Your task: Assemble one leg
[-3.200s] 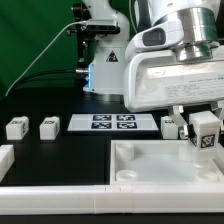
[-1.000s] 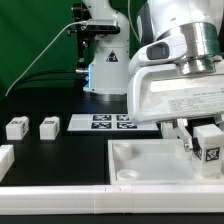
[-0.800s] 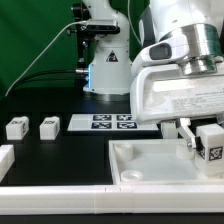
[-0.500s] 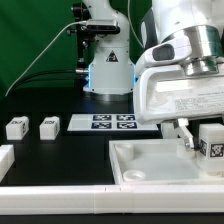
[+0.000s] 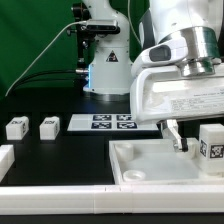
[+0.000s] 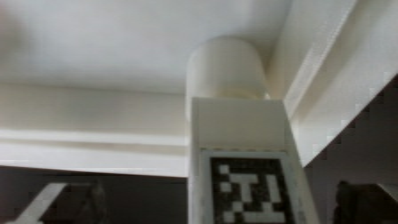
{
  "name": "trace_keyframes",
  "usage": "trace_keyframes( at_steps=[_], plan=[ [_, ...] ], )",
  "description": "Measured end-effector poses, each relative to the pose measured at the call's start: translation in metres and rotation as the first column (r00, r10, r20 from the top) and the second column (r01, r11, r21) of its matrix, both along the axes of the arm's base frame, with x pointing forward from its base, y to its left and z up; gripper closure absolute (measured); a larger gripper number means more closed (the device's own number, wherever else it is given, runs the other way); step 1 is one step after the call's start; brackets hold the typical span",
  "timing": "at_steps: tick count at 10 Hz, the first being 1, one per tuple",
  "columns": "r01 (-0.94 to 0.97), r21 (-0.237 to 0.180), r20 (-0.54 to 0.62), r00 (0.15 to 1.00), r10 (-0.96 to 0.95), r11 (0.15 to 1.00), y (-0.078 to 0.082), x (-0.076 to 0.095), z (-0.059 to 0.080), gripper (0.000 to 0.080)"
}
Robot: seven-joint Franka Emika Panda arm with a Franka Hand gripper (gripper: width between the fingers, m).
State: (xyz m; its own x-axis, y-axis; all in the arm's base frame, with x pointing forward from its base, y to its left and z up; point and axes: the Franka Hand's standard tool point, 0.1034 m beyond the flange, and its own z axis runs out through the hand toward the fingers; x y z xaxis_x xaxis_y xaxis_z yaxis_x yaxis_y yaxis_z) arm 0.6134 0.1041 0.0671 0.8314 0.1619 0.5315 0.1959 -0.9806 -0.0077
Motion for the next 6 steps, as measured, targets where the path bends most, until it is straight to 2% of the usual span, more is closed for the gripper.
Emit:
trace_keyframes(
  at_steps=[3,6],
  plan=[
    [-0.012,-0.013,-0.017,1.000,0.011,1.000,-0.010,0.003,0.014,0.0150],
    [-0.012,-0.010,-0.101,0.995,0.010,1.000,-0.019,0.002,0.026,0.0150]
  ],
)
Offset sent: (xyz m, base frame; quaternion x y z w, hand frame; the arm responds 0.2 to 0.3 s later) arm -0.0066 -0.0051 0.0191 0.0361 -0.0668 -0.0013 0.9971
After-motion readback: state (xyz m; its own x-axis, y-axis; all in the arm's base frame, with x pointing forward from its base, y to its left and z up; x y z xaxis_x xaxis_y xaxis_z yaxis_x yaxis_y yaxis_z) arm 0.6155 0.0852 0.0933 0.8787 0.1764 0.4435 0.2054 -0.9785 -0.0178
